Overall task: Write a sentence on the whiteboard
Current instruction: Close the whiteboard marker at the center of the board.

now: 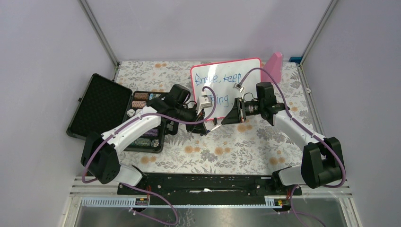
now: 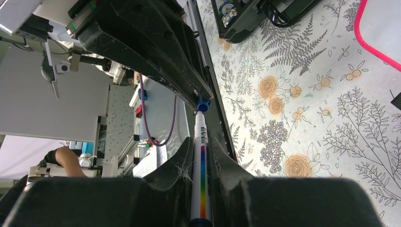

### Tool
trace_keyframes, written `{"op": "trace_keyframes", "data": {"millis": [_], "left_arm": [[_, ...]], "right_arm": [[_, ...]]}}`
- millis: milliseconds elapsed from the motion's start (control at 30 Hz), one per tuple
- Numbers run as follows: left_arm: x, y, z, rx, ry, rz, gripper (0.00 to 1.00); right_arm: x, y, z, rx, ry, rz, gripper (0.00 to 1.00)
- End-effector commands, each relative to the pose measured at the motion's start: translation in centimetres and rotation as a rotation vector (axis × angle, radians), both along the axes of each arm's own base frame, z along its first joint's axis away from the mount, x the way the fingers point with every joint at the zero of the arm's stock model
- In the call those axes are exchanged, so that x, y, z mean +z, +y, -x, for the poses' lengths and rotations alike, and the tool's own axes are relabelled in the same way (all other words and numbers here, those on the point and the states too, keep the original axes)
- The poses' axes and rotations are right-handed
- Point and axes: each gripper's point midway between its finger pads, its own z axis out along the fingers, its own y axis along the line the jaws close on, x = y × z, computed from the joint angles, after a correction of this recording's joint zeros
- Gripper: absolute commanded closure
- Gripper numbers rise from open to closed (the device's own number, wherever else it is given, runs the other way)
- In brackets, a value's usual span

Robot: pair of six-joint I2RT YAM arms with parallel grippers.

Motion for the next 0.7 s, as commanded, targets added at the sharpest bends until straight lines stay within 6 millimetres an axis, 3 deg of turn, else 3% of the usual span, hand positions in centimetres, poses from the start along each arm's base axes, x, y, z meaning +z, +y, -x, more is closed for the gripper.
{"op": "trace_keyframes", "data": {"millis": [0, 667], "left_arm": [[1.90, -0.40, 0.29, -0.038, -0.051, 0.076, 1.00], [1.86, 0.28, 0.31, -0.021, -0.055, 0.063, 1.00]], "right_arm": [[2.27, 0.47, -0.42, 0.018, -0.086, -0.027, 1.00], [2.65, 0.45, -0.06, 0.033, -0.089, -0.039, 1.00]]}}
